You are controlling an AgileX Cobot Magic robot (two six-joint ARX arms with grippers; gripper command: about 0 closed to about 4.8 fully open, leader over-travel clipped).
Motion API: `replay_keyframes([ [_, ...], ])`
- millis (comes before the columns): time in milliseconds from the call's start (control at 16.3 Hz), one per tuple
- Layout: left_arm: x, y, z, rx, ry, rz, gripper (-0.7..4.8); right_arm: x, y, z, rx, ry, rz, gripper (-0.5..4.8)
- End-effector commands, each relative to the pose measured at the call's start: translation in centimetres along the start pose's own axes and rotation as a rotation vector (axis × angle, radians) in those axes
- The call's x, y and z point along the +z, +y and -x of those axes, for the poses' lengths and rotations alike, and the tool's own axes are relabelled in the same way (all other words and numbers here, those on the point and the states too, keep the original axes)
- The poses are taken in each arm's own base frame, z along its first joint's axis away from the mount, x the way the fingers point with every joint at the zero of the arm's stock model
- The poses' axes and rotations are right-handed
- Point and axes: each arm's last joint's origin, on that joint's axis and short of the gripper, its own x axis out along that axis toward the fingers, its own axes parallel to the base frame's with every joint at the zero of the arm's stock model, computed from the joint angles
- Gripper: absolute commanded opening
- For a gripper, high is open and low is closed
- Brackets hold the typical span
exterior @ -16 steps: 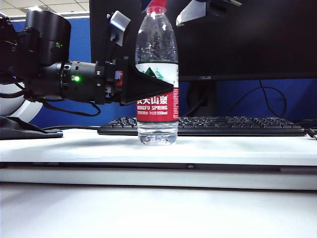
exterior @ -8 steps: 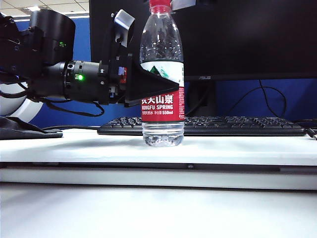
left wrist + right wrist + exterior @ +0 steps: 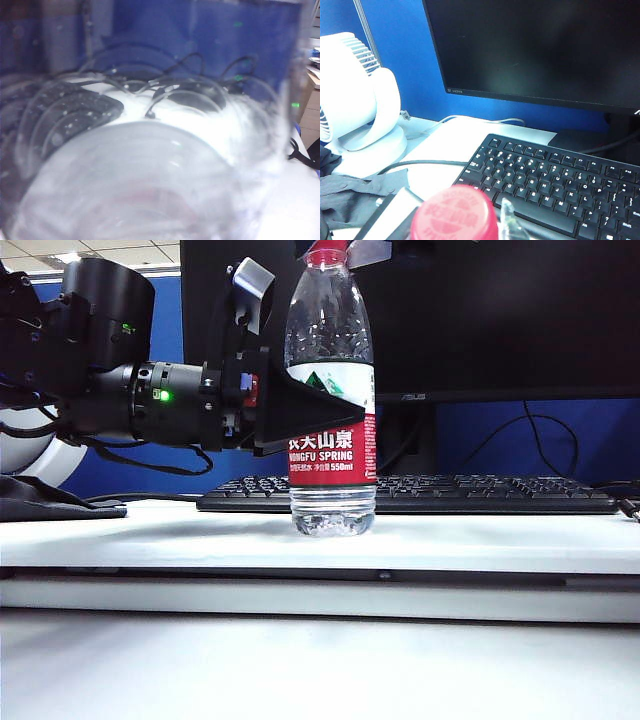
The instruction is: Unscrew the cap from the plastic bottle on the table.
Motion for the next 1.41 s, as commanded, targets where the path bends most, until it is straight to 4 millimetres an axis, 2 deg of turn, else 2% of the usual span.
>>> replay_keyframes([
  [61, -0.7, -0.2, -0.1, -0.006, 0.039, 0.045, 2.99, 0.7, 0.1, 0.1, -0.005, -0.049, -0.006, 2.26],
  [184, -0.7, -0.2, -0.1, -0.006, 0.039, 0.045, 2.99, 0.7, 0.1, 0.1, -0.004, -0.049, -0.005, 2.46],
  [367, -0.7, -0.2, -0.1, -0.006, 0.039, 0.045, 2.99, 0.7, 0.1, 0.1, -0.004, -0.049, -0.005, 2.47],
  [612, -0.7, -0.2, -0.1, -0.006, 0.039, 0.044, 2.99, 0.7, 0.1, 0.1, -0.005, -0.050, 0.015, 1.42],
  [795, -0.7, -0.2, -0.1, -0.008, 0.038, 0.044, 2.99, 0.7, 0.1, 0.1, 0.004, -0.047, 0.021, 1.33],
  [918, -0.7, -0.2, -0.1, -0.010, 0.038, 0.044, 2.99, 0.6, 0.2, 0.1, 0.054, -0.039, 0.073, 1.01],
  [1101, -0.7, -0.2, -0.1, -0.010, 0.038, 0.044, 2.99, 0.7, 0.1, 0.5, 0.090, -0.004, 0.127, 0.93],
  [1407, -0.8, -0.3, -0.1, -0.032, 0.040, 0.051, 2.99, 1.1, -2.7, -0.2, 0.182, 0.069, 0.157, 0.93],
])
